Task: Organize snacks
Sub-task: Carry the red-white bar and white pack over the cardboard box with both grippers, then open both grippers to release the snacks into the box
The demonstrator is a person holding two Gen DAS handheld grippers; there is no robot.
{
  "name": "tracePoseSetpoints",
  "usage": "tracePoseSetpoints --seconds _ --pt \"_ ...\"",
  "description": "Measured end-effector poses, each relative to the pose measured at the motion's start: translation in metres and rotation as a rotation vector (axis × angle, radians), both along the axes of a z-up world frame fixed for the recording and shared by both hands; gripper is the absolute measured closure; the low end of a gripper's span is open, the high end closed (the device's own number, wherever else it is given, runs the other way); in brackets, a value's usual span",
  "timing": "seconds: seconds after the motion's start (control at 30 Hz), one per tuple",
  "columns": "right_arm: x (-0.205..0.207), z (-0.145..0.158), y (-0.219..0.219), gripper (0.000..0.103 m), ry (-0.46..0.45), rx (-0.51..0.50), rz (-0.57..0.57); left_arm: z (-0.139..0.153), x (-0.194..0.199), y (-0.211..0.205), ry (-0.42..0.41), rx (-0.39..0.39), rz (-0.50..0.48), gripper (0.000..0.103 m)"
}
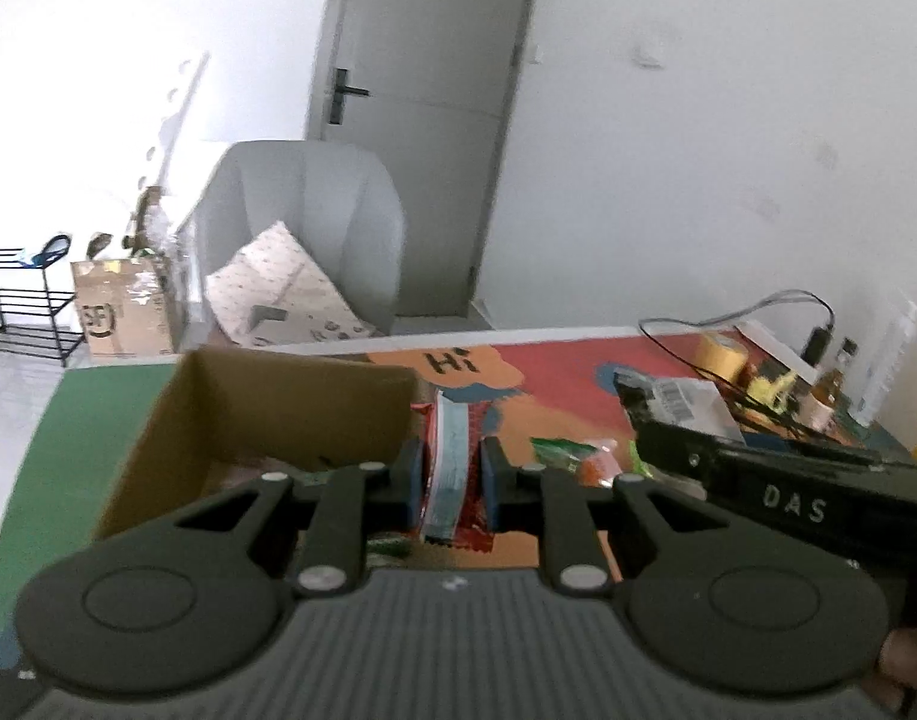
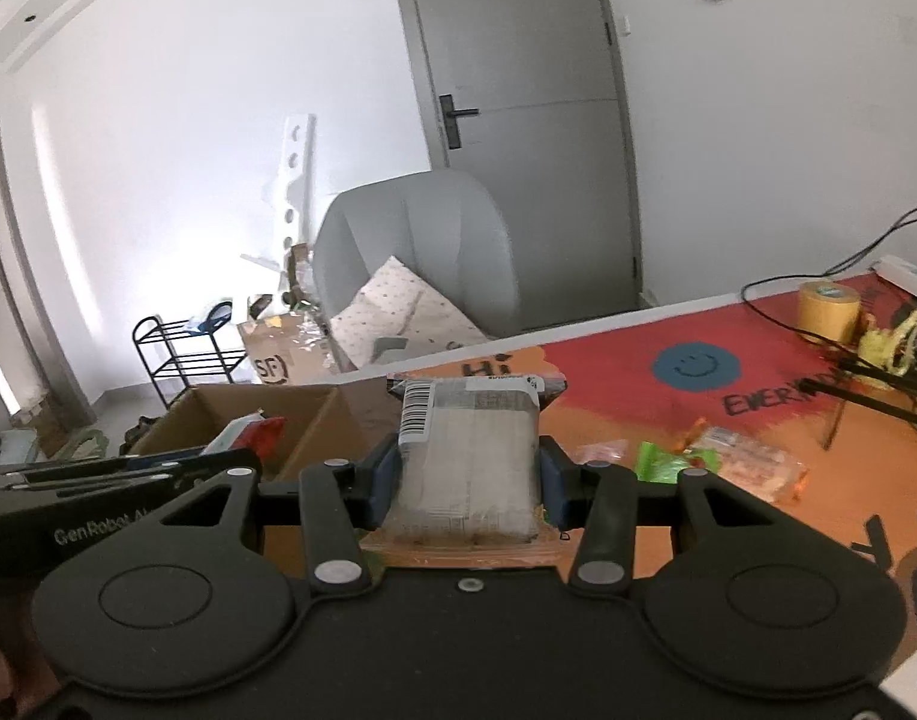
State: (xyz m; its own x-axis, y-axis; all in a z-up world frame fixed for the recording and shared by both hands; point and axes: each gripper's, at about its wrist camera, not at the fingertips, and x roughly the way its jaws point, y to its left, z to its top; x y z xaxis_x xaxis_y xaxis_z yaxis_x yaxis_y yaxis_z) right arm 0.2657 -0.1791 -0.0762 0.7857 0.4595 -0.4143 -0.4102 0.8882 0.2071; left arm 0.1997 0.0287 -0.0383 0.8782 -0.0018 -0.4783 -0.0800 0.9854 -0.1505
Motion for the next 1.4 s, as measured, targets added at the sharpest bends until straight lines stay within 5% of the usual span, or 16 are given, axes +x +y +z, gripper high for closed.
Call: tracePoseSetpoints --seconds 0.77,1.27,1.4 --pt "-0.007 0.006 0.051 0.058 -0.001 -0.013 0.108 -0.01 -0.001 0.081 0.03 -0.069 0.215 0.079" --pt "0.001 0.006 0.085 0.057 0.047 0.044 0.199 0.009 -0.027 0.08 -0.034 -0.073 0.211 0.033" --pt "0.008 0.005 0.085 0.045 0.091 0.113 0.24 0.01 -0.028 0.086 -0.031 -0.075 0.237 0.022"
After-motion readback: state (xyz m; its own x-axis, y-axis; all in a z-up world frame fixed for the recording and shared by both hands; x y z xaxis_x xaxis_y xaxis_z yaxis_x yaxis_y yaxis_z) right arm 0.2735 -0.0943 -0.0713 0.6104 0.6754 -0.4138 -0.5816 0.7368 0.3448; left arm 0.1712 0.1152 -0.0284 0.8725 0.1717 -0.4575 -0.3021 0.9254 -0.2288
